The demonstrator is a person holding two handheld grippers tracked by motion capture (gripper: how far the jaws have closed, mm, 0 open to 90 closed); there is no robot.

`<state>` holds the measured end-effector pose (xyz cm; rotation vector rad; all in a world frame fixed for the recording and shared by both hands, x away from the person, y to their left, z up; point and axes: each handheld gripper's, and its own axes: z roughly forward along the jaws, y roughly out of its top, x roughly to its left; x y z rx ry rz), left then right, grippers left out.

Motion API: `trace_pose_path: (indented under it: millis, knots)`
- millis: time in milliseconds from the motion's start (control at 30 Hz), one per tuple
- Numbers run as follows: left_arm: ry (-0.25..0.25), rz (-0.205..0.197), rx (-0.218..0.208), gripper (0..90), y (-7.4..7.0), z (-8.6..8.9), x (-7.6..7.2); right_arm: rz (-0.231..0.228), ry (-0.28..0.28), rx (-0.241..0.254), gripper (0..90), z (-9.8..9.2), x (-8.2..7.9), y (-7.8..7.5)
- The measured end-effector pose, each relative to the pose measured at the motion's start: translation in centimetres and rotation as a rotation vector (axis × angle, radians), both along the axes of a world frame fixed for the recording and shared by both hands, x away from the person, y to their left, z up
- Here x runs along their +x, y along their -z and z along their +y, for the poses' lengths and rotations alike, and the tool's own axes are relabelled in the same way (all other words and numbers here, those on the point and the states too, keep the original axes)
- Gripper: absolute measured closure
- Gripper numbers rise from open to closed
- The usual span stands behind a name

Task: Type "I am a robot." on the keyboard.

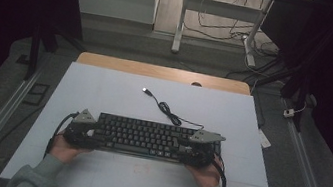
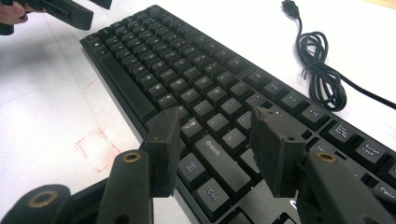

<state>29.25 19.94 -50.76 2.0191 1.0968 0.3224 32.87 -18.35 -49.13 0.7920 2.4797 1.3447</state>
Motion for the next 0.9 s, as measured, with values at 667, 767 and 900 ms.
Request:
trace_pose_path:
  millis: [667,767,900]
  knots:
    - [0.027,-0.063,0.015,56.6,-0.8,-2.0,2.4,-0.002,0.009,-0.002,53.3,-0.1,0.1,0.0]
    - [0.035,-0.066,0.014,67.7,-0.9,-2.3,2.7,-0.002,0.010,-0.008,53.3,-0.1,0.1,0.0]
    - [0.056,-0.050,0.010,83.5,-0.8,-2.9,3.3,0.000,0.006,-0.006,53.3,-0.1,0.1,0.0]
